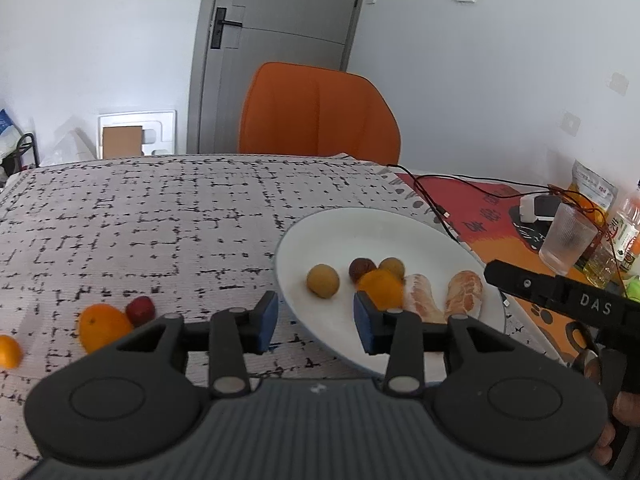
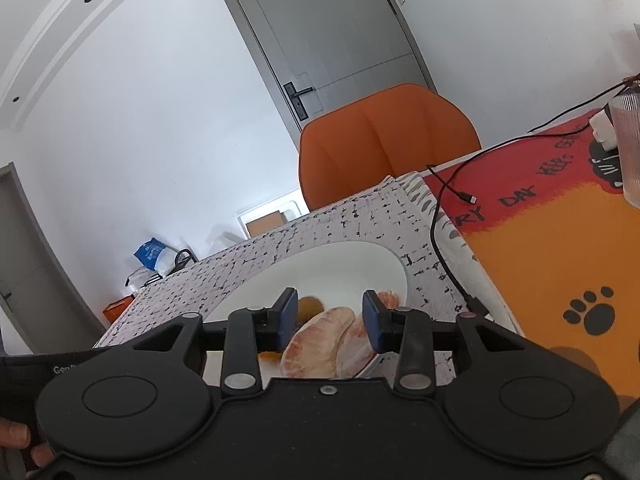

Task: Organize fruits
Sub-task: 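Carry the orange and peeled tangerine onto the white plate and open both grippers, then withdraw both open grippers from the plate toward the small tangerines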

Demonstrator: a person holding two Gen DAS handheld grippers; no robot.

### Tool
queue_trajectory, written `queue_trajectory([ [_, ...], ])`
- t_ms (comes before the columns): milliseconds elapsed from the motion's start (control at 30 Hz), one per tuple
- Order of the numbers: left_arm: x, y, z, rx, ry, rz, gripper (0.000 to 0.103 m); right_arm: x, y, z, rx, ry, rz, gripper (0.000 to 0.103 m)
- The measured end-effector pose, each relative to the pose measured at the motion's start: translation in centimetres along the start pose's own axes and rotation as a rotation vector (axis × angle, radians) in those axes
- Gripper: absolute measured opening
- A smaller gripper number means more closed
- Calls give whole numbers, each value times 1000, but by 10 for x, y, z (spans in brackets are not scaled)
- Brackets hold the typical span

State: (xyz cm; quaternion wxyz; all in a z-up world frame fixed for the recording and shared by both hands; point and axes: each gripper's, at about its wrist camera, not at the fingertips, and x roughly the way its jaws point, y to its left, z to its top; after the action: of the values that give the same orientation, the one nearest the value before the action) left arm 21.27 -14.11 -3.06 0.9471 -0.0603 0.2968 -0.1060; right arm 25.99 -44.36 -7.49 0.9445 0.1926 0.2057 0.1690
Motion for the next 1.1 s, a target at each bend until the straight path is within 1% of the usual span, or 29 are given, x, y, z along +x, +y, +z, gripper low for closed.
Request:
queue_trajectory([
  [33, -1, 3, -1, -6, 2, 6, 41, -1, 0, -1, 1, 1, 1, 47],
  [167, -8, 14, -4, -28, 8, 39, 44, -2, 6, -2, -10, 8, 8, 51],
  [233, -13, 20, -5, -37, 2, 55, 47, -2, 10, -3, -9, 15, 8, 56],
  [333, -24, 26, -7, -40, -14, 84, 56, -3, 14, -5, 2, 19, 11, 60],
  [400, -33, 29, -8, -35, -28, 104, 68, -3, 17, -7, 8, 27, 17, 64],
  [467, -42, 33, -10, -35, -43, 123, 76, -3, 23, -9, -1, 33, 20, 65],
  [500, -46, 36, -10, -38, -53, 131, 79, -4, 25, -9, -7, 36, 22, 67],
  [600, -56, 45, -12, -54, -60, 153, 81, -7, 36, -11, -18, 39, 22, 81],
  [700, -69, 55, -14, -70, -66, 168, 82, -12, 48, -11, -31, 44, 17, 83],
  [767, -80, 62, -16, -73, -81, 168, 83, -16, 56, -11, -41, 42, 18, 89],
  [800, -84, 65, -17, -78, -88, 169, 83, -18, 61, -11, -51, 41, 15, 96],
  [833, -88, 70, -18, -85, -92, 171, 83, -20, 66, -12, -61, 39, 11, 98],
  [933, -99, 84, -20, -108, -98, 174, 84, -23, 78, -16, -81, 44, 12, 99],
  [1033, -107, 98, -22, -117, -103, 196, 84, -24, 85, -21, -79, 47, 22, 103],
  [1100, -113, 108, -24, -132, -113, 208, 84, -21, 89, -25, -75, 62, 26, 103],
])
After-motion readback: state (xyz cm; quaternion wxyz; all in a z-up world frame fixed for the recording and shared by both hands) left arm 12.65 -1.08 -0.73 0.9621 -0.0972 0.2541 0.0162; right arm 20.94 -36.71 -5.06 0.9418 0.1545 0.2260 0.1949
